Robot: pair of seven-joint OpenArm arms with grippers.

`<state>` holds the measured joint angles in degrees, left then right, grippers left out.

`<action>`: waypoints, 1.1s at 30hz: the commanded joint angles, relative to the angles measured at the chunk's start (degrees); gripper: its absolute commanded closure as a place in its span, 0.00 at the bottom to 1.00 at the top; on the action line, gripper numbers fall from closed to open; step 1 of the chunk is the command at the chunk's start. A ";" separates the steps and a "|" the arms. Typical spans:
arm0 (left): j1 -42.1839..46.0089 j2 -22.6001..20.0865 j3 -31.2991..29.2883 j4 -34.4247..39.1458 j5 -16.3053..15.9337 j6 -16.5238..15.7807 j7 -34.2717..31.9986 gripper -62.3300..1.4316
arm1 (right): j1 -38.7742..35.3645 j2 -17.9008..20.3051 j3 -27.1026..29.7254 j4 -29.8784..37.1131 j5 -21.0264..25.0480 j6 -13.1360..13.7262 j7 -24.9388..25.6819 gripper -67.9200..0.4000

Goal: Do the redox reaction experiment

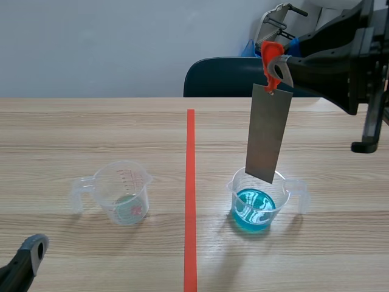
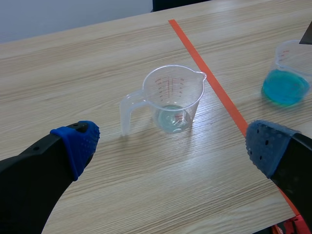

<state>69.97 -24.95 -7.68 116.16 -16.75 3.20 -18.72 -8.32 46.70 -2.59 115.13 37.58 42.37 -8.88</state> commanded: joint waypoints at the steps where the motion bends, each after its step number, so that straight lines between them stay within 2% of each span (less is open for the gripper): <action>1: 0.35 0.02 0.04 1.33 -0.13 0.11 -0.94 0.00 | 0.42 0.39 0.76 0.81 0.59 0.35 1.29 0.98; 24: 0.35 0.02 0.04 1.33 -0.13 0.11 -0.94 0.00 | 0.44 0.42 0.76 0.81 0.59 0.35 1.29 0.98; 33: 0.35 0.02 0.04 1.33 -0.13 0.11 -0.96 0.00 | 4.17 0.39 0.66 0.81 0.66 0.35 0.15 0.98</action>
<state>69.97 -24.95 -7.68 116.16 -16.75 3.20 -18.72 -5.65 46.68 -2.59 115.13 37.60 42.37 -9.50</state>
